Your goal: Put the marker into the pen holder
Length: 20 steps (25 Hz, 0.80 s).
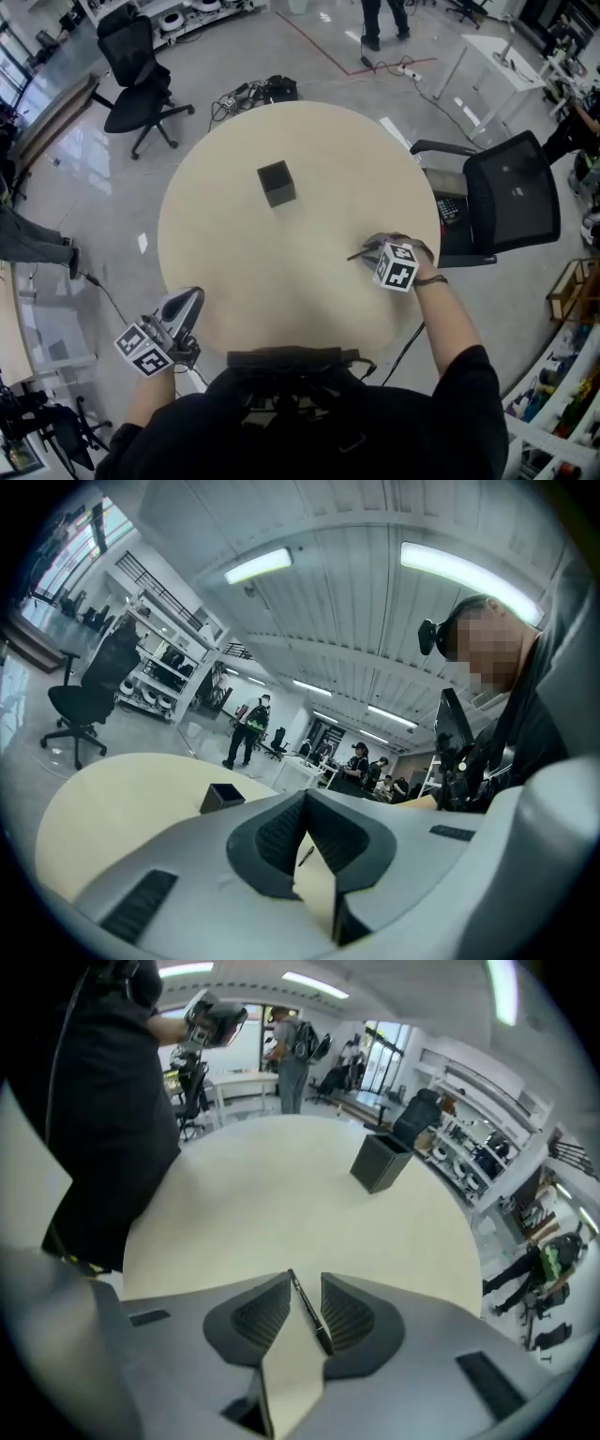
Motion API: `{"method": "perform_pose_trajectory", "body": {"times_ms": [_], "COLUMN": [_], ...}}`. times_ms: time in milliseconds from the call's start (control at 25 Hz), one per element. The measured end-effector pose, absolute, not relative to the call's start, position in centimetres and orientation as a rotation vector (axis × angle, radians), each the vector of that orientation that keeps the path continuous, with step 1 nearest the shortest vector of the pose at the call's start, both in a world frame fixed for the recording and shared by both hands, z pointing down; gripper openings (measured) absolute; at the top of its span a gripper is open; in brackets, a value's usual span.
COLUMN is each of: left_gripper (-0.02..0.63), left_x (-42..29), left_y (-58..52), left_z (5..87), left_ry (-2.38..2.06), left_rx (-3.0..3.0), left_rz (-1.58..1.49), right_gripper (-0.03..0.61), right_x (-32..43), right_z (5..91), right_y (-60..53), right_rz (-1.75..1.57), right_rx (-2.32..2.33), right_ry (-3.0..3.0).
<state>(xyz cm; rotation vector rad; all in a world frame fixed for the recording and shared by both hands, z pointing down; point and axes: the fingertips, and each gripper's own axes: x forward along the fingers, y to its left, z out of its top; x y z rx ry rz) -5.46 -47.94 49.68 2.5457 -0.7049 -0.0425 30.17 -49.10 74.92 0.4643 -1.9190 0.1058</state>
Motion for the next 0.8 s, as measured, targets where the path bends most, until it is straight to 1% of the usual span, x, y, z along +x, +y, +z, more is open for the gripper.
{"method": "perform_pose_trajectory", "body": {"times_ms": [120, 280, 680, 800], "left_gripper": [-0.006, -0.006, -0.006, -0.006], "left_x": [-6.2, -7.6, -8.4, -8.5], "left_y": [-49.1, -48.9, -49.1, -49.1], "left_z": [51.3, 52.5, 54.0, 54.2], "left_ry": [-0.681, -0.708, -0.767, -0.778], "left_rx": [2.521, 2.477, 2.403, 2.393], "left_rz": [-0.033, -0.023, -0.029, -0.044], "right_gripper": [0.098, 0.100, 0.098, 0.076], "right_x": [30.6, 31.6, 32.1, 32.1], "right_z": [79.9, 83.6, 85.9, 85.9], "right_y": [-48.7, -48.6, -48.2, -48.2], "right_rz": [0.090, 0.067, 0.086, 0.108], "right_rx": [0.333, 0.252, 0.085, 0.070], "right_ry": [-1.777, -1.669, -1.598, -1.609]}}
